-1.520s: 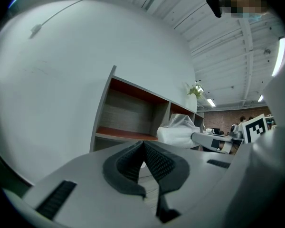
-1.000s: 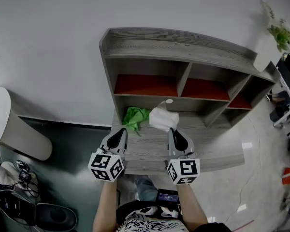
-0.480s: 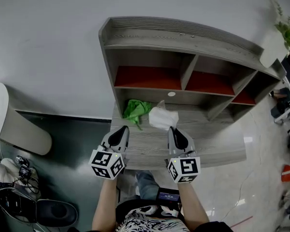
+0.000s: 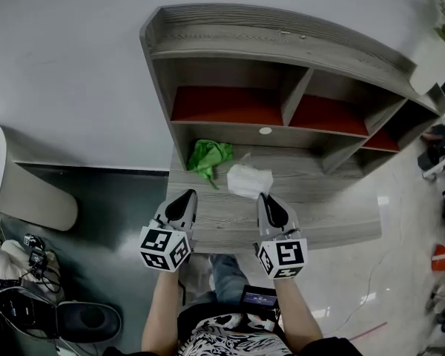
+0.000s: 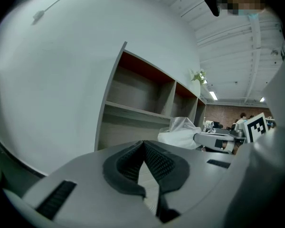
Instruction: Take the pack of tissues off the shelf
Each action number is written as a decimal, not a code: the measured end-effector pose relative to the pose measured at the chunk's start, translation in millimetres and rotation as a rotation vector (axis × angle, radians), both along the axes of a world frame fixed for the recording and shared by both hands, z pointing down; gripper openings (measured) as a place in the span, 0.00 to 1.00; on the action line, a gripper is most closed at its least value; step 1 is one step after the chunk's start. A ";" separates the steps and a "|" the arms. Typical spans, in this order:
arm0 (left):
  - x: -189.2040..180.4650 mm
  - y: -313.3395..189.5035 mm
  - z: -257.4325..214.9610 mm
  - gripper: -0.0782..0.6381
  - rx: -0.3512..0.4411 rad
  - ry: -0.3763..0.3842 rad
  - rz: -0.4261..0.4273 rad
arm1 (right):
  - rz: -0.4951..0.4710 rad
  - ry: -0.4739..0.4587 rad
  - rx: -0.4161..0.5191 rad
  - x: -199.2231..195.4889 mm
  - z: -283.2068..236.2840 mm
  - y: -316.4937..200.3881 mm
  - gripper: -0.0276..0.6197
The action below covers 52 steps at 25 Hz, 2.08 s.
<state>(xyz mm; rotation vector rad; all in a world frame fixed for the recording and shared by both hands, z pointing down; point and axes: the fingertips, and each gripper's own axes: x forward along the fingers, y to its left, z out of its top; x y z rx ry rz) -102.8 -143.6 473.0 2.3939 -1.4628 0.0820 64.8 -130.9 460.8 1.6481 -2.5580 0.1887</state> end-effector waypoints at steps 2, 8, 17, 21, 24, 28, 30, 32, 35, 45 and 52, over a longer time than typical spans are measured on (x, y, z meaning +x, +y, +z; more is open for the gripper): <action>-0.4 -0.9 8.2 0.12 -0.016 -0.009 0.001 | -0.003 0.006 -0.013 0.2 7.5 0.5 0.09; 2.3 -5.7 29.9 0.12 -0.054 -0.019 0.010 | -0.021 0.028 -0.044 4.8 29.9 -2.6 0.09; 1.5 -16.7 60.5 0.12 -0.104 -0.044 0.025 | -0.030 0.064 -0.096 9.4 67.3 -5.3 0.09; 4.7 -18.9 74.8 0.12 -0.132 -0.047 0.032 | -0.035 0.076 -0.125 9.9 84.0 -4.4 0.09; 6.5 -19.7 86.0 0.12 -0.154 -0.053 0.042 | -0.037 0.086 -0.149 9.9 96.4 -4.8 0.09; 5.7 -20.3 97.9 0.12 -0.178 -0.057 0.046 | -0.044 0.094 -0.177 8.8 110.1 -5.4 0.09; 4.3 -21.2 103.5 0.12 -0.189 -0.057 0.045 | -0.051 0.101 -0.190 7.3 116.2 -5.7 0.09; 3.7 -21.9 109.3 0.12 -0.201 -0.059 0.046 | -0.055 0.110 -0.201 6.2 122.4 -5.6 0.09; 3.7 -22.1 117.4 0.12 -0.218 -0.059 0.050 | -0.066 0.115 -0.217 4.2 132.4 -5.8 0.09; 3.7 -14.9 143.9 0.12 -0.272 -0.055 0.057 | -0.128 0.151 -0.280 -2.3 171.6 -5.2 0.09; 5.6 -13.4 156.0 0.12 -0.301 -0.065 0.064 | -0.167 0.167 -0.333 -4.4 193.5 0.8 0.09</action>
